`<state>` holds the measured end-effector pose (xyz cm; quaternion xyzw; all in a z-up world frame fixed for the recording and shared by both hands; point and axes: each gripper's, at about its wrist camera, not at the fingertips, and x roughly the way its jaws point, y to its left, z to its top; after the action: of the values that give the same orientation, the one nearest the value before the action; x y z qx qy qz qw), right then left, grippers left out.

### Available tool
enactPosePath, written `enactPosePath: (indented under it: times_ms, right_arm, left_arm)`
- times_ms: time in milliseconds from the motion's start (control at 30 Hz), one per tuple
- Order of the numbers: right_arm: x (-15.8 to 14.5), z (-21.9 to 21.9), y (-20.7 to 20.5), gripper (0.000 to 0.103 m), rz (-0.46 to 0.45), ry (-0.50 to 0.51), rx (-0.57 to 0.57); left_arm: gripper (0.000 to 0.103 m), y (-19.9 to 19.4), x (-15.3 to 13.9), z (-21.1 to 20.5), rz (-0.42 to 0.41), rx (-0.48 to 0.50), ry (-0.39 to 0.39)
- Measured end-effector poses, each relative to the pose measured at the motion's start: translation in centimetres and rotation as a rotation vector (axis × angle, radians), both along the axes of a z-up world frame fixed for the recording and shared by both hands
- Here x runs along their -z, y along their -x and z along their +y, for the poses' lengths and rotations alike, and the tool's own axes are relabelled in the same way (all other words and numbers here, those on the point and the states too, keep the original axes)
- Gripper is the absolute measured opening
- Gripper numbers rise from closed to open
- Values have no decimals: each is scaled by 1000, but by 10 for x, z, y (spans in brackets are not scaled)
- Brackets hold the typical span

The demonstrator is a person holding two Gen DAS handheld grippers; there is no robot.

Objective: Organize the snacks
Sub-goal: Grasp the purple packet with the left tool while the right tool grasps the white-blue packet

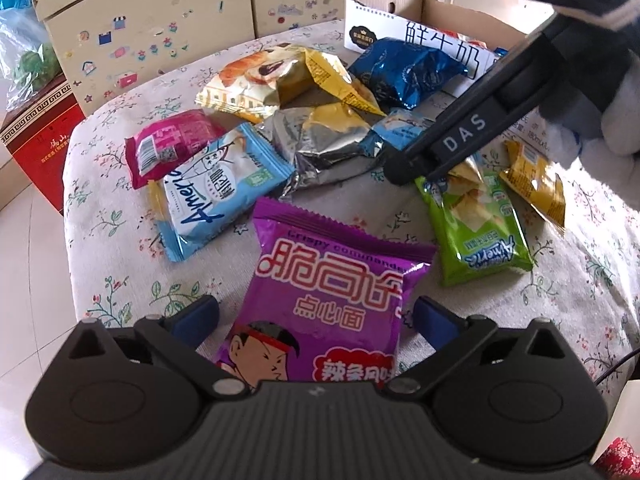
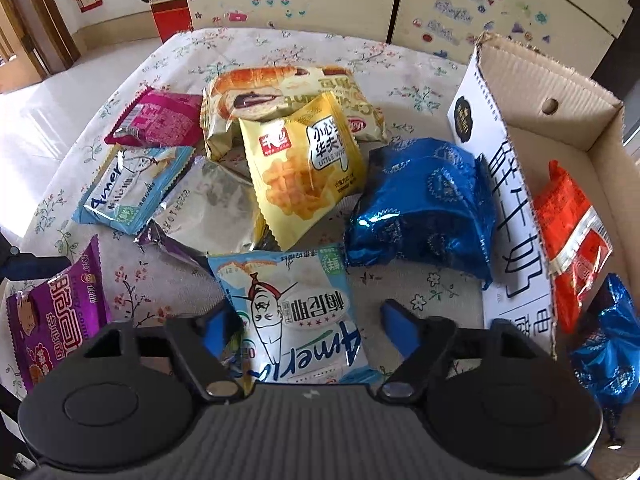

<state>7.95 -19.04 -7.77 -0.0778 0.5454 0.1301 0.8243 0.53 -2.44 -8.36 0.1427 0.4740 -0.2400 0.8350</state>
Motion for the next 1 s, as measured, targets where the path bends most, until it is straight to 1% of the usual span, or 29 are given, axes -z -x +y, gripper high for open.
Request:
enactPosePath:
  times_ms: [33, 100, 167, 233, 333, 400, 467, 500, 567, 667, 767, 867, 933, 1000]
  right_arm:
    - [-1, 0, 2, 67, -4, -1, 0]
    - [-5, -1, 5, 58, -12, 2, -5]
    - [-8, -3, 9, 55, -7, -20, 1]
    - [-12, -5, 10, 54, -12, -28, 4]
    - [-20, -8, 13, 52, -30, -43, 6]
    - [-26, -11, 14, 50, -43, -67, 10]
    - [-33, -13, 15, 43, -53, -89, 15]
    - [-35, -14, 16, 37, -56, -100, 17]
    - [-39, -16, 17, 37, -57, -118, 19]
    - [-36, -16, 15, 36, -43, -114, 17]
    - [-33, -23, 12, 38, -14, -147, 36]
    - [-30, -35, 9, 47, 15, -212, 91]
    - [-26, -41, 6, 72, 52, -263, 117]
    - [-24, -43, 5, 77, 46, -272, 135]
  left_arm:
    - [101, 0, -1, -1, 3, -1, -3]
    - [92, 0, -3, -2, 2, 1, 4]
    - [68, 2, -9, -4, -18, 13, 5]
    - [61, 1, -11, -4, -15, 9, 16]
    - [58, -3, -15, -1, -2, -22, 40]
    - [58, -4, -19, 1, -14, -43, 46]
    - [57, -6, -23, 2, -27, -74, 51]
    - [56, -8, -25, 3, -33, -92, 54]
    - [56, -11, -30, 6, -45, -122, 63]
    - [56, -13, -32, 6, -51, -145, 73]
    - [56, -15, -31, 7, -43, -161, 80]
    - [56, -17, -31, 11, -25, -181, 106]
    - [56, -19, -31, 11, -15, -188, 115]
    - [56, -18, -32, 10, -10, -187, 119]
